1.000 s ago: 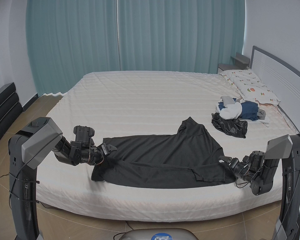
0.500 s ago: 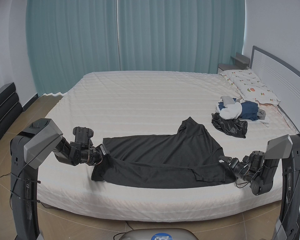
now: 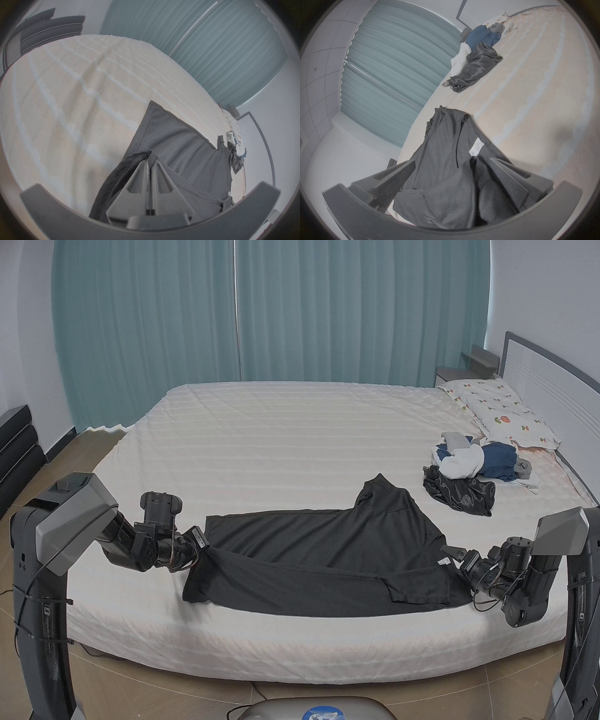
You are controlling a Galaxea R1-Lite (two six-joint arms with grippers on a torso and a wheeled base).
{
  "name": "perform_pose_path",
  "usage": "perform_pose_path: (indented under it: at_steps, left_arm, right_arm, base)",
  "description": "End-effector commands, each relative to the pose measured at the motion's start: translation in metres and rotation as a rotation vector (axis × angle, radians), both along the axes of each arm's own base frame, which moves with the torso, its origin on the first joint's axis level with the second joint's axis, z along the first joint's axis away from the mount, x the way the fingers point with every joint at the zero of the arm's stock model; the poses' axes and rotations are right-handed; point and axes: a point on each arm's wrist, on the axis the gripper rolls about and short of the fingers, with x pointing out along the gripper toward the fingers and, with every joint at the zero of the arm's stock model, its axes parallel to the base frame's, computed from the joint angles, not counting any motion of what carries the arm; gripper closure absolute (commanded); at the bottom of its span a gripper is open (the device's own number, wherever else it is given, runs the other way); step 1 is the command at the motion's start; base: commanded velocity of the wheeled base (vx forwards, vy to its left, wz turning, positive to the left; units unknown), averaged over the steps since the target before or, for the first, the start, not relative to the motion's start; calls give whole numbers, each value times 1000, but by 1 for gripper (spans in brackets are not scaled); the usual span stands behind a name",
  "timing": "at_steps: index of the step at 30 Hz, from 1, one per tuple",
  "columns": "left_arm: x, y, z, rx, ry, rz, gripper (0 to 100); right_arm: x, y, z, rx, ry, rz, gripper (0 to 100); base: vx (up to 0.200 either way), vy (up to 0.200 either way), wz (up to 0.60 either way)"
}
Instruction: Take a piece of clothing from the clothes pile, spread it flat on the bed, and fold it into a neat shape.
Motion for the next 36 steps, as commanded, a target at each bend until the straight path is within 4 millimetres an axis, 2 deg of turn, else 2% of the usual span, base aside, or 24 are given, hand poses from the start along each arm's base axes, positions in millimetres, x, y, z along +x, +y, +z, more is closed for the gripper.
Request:
perform_pose_path:
  at_steps: [1, 7, 15, 22, 28, 29, 36]
  left_arm:
    - [-8, -1, 19, -11, -24, -2, 100]
    - [-15, 0, 24, -15, -19, -8, 100]
    - [-18, 0, 23, -15, -8, -10, 100]
    - [-20, 0, 20, -15, 4, -11, 100]
    - [-20, 0, 20, -14, 6, -11, 100]
    - [-20, 0, 18, -14, 9, -11, 100]
    - [-19, 0, 17, -15, 10, -12, 100]
  right_arm:
    - [1, 3, 22, -6, -53, 3, 0]
    - [5, 14, 33, -51, -67, 49, 0]
    - [21, 16, 21, -207, 24, 124, 0]
    - [36, 12, 24, -252, 52, 142, 0]
    - [38, 11, 7, -274, 90, 157, 0]
    - [39, 11, -2, -294, 96, 171, 0]
    - [43, 13, -9, -297, 94, 184, 0]
  base:
    - [0, 0, 0]
    - [0, 0, 0]
    - [0, 0, 0]
    - [0, 0, 0]
    - [0, 0, 0]
    - [0, 0, 0]
    - [0, 0, 0]
